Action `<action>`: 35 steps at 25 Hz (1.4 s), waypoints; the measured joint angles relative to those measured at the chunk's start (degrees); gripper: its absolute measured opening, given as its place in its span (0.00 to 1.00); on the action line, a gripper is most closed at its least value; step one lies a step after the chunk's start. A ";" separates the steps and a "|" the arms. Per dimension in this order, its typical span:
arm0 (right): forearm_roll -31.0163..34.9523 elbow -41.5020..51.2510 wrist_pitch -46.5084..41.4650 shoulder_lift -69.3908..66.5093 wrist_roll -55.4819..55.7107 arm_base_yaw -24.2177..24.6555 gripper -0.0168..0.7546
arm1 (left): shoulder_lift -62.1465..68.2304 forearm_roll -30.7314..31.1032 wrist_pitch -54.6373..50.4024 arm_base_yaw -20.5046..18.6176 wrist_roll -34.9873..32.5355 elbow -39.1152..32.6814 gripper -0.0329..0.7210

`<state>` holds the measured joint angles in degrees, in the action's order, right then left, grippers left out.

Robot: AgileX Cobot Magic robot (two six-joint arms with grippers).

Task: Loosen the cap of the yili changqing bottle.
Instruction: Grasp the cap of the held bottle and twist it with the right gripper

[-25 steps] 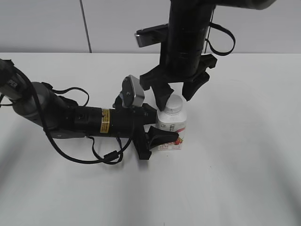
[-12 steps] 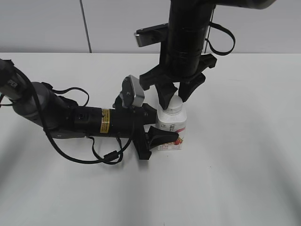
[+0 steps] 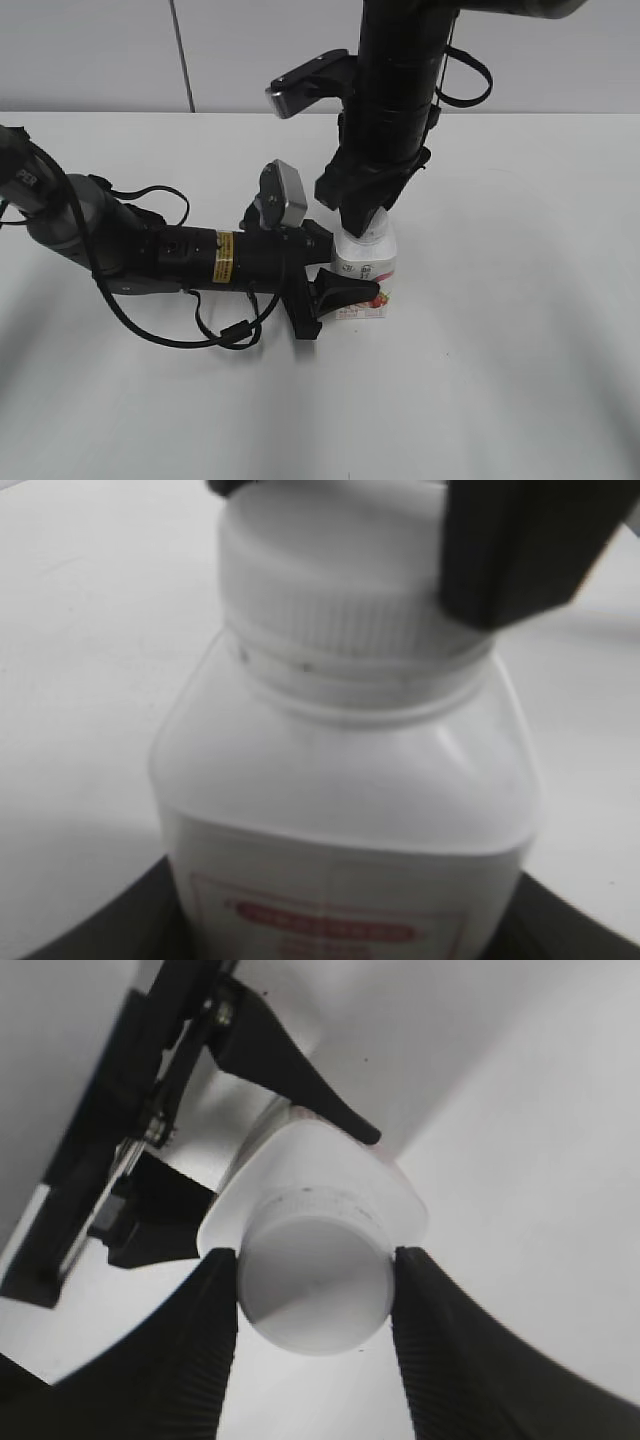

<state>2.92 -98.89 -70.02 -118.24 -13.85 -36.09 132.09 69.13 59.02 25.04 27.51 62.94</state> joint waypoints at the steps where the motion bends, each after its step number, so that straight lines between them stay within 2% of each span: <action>1: -0.05 0.00 0.00 0.00 -4.59 0.00 0.51 | 0.00 0.00 0.00 0.00 0.00 0.00 0.56; 4: -0.10 -0.06 0.00 0.05 -22.12 0.00 0.51 | 0.00 0.00 0.00 0.00 -0.05 0.00 0.56; 7: -0.10 -0.11 0.00 0.10 -31.78 0.00 0.51 | 0.00 0.02 0.00 0.00 -0.05 0.00 0.56; 16: -0.10 -0.54 -0.12 0.10 -34.01 0.00 0.51 | 0.00 0.02 0.00 0.00 -0.05 0.00 0.56; 19: -0.10 -1.54 -0.46 0.10 -31.75 0.00 0.54 | 0.02 -0.52 0.28 0.00 0.06 0.00 0.56; 23: 0.47 -2.73 -0.17 0.94 -30.25 0.00 0.74 | 0.07 -0.25 0.04 0.00 0.01 0.00 0.56; 24: 0.94 -2.73 -0.17 1.31 -29.80 0.00 0.77 | 0.07 -0.25 0.04 0.00 0.01 0.00 0.56; 28: 3.57 -2.90 -0.17 3.02 -24.33 0.00 0.77 | 0.07 -0.19 0.04 0.00 0.01 0.00 0.56; 30: 4.13 -2.89 -0.17 3.65 -17.34 0.00 0.77 | 0.07 -0.19 0.04 0.00 0.01 0.00 0.56; 35: 4.22 -2.77 -0.17 4.20 10.83 0.00 0.76 | 0.07 -0.15 0.04 0.00 0.01 0.00 0.56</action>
<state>7.15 -101.66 -70.19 -114.04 -3.01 -36.09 132.17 68.99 59.06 25.04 27.52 62.94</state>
